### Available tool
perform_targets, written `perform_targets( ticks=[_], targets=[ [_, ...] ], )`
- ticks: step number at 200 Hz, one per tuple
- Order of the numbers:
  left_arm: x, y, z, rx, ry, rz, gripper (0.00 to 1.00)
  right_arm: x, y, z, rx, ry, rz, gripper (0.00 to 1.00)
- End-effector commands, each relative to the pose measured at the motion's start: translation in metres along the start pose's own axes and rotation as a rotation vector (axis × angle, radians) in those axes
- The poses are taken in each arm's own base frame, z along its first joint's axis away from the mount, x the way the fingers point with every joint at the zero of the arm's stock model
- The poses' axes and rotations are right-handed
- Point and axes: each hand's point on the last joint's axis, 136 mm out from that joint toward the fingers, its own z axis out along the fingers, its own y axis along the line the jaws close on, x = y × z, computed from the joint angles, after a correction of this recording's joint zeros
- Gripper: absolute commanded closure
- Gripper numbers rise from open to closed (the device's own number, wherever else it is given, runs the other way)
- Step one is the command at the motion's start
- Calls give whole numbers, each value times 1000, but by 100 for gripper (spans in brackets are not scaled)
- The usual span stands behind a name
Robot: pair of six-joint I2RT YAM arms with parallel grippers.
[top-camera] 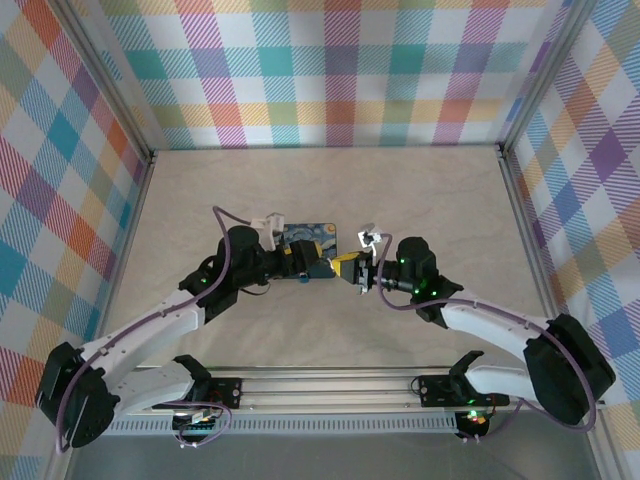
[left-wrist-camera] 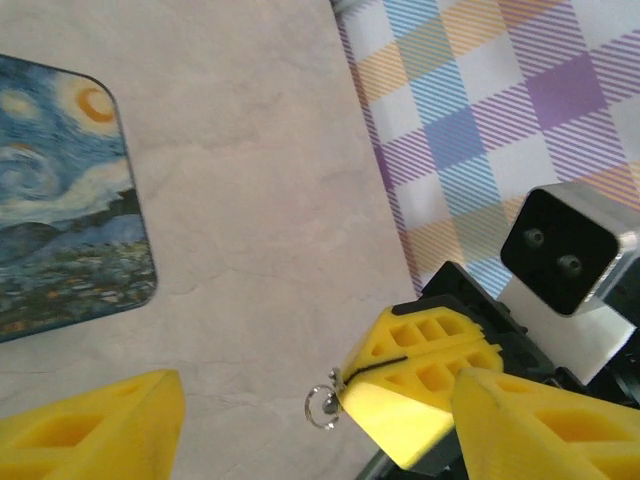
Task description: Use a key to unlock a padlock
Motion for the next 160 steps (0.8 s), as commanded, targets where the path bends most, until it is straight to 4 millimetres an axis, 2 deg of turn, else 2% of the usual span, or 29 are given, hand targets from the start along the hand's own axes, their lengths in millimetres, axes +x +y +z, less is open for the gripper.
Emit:
perform_targets(
  ticks=[1,35,89,112,126,160],
  targets=[
    [-2,-21,4,126,10,3,33,-24,25,-4,-88,-44,3,100],
    [-1,-27,9,175,15,-15,43,-30,33,-6,-116,-54,2,100],
    [3,-28,13,179,27,-23,57,-34,36,-5,-131,-73,10,100],
    [5,-26,17,174,38,-26,61,-33,34,-4,-129,-73,23,100],
    [7,-25,19,168,45,-31,63,-40,38,-4,-145,-100,8,100],
    [7,-25,21,170,46,-36,70,-38,38,-2,-148,-91,11,100]
  ],
)
